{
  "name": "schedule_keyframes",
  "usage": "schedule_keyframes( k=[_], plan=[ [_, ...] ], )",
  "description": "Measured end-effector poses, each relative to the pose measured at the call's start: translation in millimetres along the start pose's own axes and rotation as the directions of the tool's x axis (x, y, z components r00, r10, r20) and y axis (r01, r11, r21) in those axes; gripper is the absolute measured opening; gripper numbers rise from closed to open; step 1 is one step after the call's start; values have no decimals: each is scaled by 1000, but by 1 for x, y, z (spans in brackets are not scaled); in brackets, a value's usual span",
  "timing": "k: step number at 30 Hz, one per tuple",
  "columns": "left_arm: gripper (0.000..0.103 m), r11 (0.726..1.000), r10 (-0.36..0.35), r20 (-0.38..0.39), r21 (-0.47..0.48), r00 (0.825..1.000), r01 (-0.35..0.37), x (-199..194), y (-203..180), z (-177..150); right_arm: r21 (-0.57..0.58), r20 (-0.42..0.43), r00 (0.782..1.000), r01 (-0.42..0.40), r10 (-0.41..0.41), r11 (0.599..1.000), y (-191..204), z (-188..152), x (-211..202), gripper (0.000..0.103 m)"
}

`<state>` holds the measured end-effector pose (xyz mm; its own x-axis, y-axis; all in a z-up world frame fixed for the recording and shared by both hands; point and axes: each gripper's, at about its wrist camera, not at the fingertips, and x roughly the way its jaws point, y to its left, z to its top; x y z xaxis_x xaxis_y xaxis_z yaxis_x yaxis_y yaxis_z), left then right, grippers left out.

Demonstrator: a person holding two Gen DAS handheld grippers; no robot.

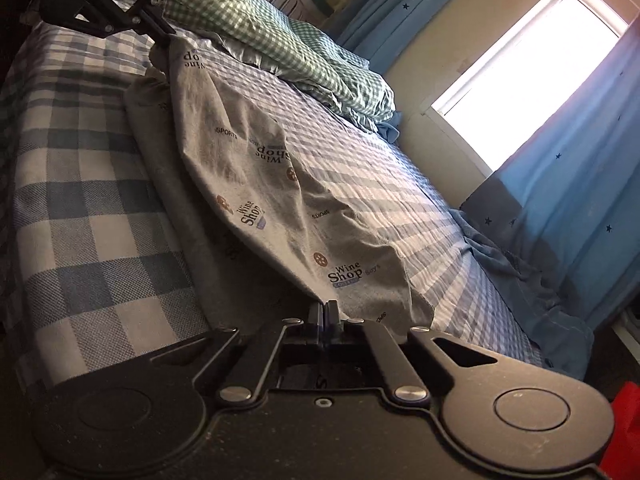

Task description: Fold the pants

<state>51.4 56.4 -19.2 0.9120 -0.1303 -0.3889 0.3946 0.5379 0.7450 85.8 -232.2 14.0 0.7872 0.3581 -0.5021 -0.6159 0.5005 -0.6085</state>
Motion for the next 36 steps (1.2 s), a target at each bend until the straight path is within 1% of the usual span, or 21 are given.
schedule_keyframes(
  k=[2,5,7,10,12,14,15,16,17,18,19,20,22,25,26,28,30,32,33,35,36],
  plan=[
    [1,1000,-11,-16,-6,1000,11,1,-1,-5,-7,-11,1000,-17,17,1000,2,-2,-7,0],
    [1,999,-34,-33,-43,999,32,5,-7,-12,-31,-44,998,-44,43,999,11,-9,-9,0],
    [1,998,-43,-37,-37,998,42,6,-15,-13,-39,-64,996,-57,54,998,17,-14,-7,0],
    [2,997,-66,-49,-29,997,65,8,-25,-14,-61,-86,995,-52,47,997,24,-18,-2,0],
    [2,996,-84,-66,-48,994,81,10,-27,-15,-54,-88,995,-44,39,998,27,-20,-1,0],
    [11,992,-96,-75,-92,993,89,9,-25,-17,-34,-81,996,-30,27,999,27,-21,-1,5],
    [14,988,-103,-76,-126,992,93,8,-23,-18,-18,-77,997,-21,19,1000,28,-22,-3,9],
    [25,982,-114,-80,-159,990,100,7,-21,-17,0,-72,997,-6,6,1000,25,-24,-5,17],
    [43,973,-121,-76,-205,990,103,3,-18,-17,20,-69,998,8,-6,1000,23,-25,-7,23],
    [55,964,-122,-70,-246,990,101,0,-15,-17,55,-66,998,28,-24,998,18,-28,-10,37],
    [71,954,-118,-65,-286,991,95,-4,-14,-15,91,-63,997,42,-36,995,15,-30,-13,56],
    [79,941,-113,-61,-327,992,87,-7,-13,-15,145,-54,998,53,-45,988,10,-33,-19,65],
    [87,910,-116,-75,-408,990,76,-11,-11,-12,245,-42,997,78,-70,966,1,-40,-30,87],
    [99,856,-91,-101,-516,991,26,-17,-11,-2,354,-43,992,127,-120,927,-7,-53,-44,101],
    [103,835,-95,-96,-550,991,27,-19,-11,3,382,-46,989,145,-138,913,-10,-57,-49,102],
    [103,782,-126,-74,-621,989,53,-18,-10,15,437,-55,984,176,-169,882,-14,-67,-58,102],
    [103,713,-163,-44,-696,986,87,-14,-8,29,506,-68,976,211,-205,836,-19,-79,-69,102],
    [103,641,-208,11,-753,978,145,-7,-8,44,573,-75,970,231,-231,786,-25,-91,-79,102],
    [103,604,-229,43,-777,973,176,-1,-8,54,613,-78,967,238,-243,753,-29,-98,-85,102],
    [103,566,-243,86,-797,966,213,12,-10,76,668,-90,961,254,-263,699,-36,-110,-94,102],
    [103,562,-242,107,-795,964,230,19,-12,87,694,-101,956,266,-275,669,-40,-118,-99,102]
  ],
)
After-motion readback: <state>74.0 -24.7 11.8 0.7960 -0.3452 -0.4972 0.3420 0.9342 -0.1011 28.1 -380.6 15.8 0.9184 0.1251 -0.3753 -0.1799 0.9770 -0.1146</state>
